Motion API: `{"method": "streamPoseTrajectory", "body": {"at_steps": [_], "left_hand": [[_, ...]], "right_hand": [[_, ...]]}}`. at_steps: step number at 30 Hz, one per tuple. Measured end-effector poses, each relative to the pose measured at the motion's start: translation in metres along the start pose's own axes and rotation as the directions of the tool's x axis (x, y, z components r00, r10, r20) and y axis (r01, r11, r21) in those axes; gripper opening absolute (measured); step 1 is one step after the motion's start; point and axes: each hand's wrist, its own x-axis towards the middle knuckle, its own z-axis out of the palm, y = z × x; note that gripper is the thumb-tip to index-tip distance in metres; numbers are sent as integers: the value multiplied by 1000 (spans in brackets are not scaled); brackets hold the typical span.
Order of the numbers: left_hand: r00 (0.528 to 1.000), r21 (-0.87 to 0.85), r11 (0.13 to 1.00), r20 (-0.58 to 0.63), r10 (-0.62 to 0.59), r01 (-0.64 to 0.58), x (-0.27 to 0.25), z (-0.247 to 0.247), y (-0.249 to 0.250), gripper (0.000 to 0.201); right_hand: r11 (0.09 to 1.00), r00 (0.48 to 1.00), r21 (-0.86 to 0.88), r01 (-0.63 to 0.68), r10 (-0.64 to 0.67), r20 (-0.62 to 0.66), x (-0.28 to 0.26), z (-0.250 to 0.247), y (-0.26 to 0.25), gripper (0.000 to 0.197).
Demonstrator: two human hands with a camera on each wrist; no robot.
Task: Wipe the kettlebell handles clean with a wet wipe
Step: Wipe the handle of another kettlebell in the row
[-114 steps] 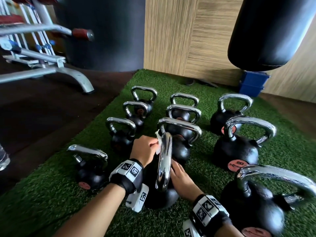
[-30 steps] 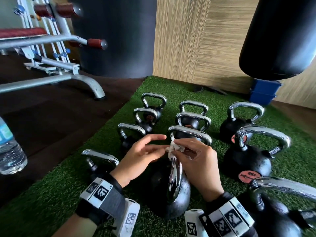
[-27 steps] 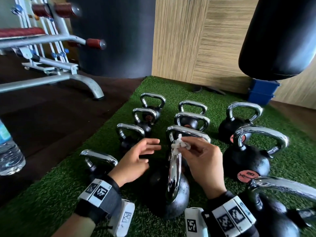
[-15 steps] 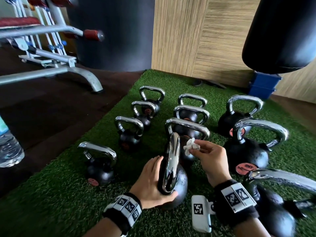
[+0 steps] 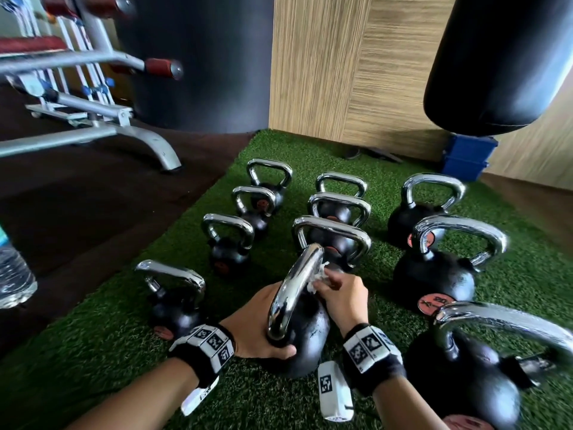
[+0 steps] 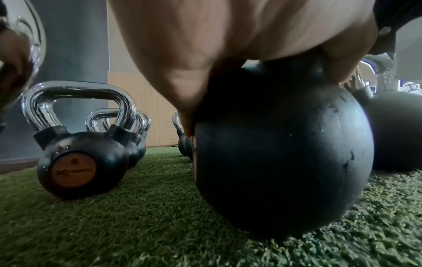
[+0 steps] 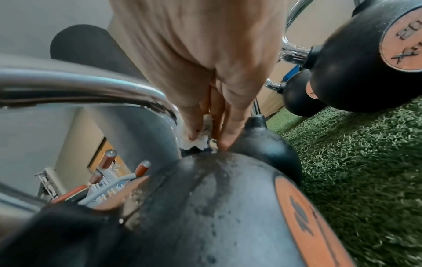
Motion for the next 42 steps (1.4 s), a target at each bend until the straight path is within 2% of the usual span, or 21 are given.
{"method": "streamPoseTrajectory", "body": {"at_steps": [6,12,15,18,20,22,25,26,30,31,34,37,39,42], "left_hand": [[999,-15,999,-5,-40,40,1,3,0,110],[996,-49,995,5,-92,92,-1,5,-2,121],[996,-32,996,5,-87,87,0,6,-4,120],[996,-30,995,5,-92,92,-1,7,-7,121],[996,-18,996,1,-85,85,-1,8,-8,120],[998,-11,998,-6,-68,68,-2,7,-7,118],[998,-32,998,-14,-59,59,-2,5,-4,115],[998,-34,998,-12,-58,58,-2,5,-3,114],[998,-44,998,-13,-53,53,-3,4,-1,111],[998,-48,997,-13,-53,53,-3,4,0,111],[998,-65,997,-28,-49,47,-4,3,1,113],[999,-111,994,-36,-28,24,-2,3,2,116],[999,-124,992,-36,-25,20,-2,4,1,114],[999,-111,993,-16,-45,43,-2,4,0,118]], "right_hand": [[997,998,-77,-22,26,50,7,2,-7,33],[987,988,-98,129,-137,-75,15,-11,-21,33],[984,987,-108,144,-150,-52,14,-12,-22,34],[969,969,-106,223,-232,-83,13,-17,-26,29],[935,925,-116,335,-350,-147,7,-21,-32,35],[867,847,-121,483,-498,-185,-3,-25,-38,45],[759,745,-86,645,-650,-149,-11,-31,-39,57],[744,733,-85,662,-667,-130,-11,-34,-39,58],[757,750,-105,645,-654,-99,-7,-39,-44,53],[746,740,-119,655,-666,-93,-11,-38,-45,50],[620,622,-194,761,-781,-54,-33,-36,-41,27],[509,527,-210,835,-849,41,-52,-37,-32,29],[494,518,-211,843,-852,76,-50,-39,-30,40],[551,570,-196,811,-820,51,-45,-40,-34,43]]}}
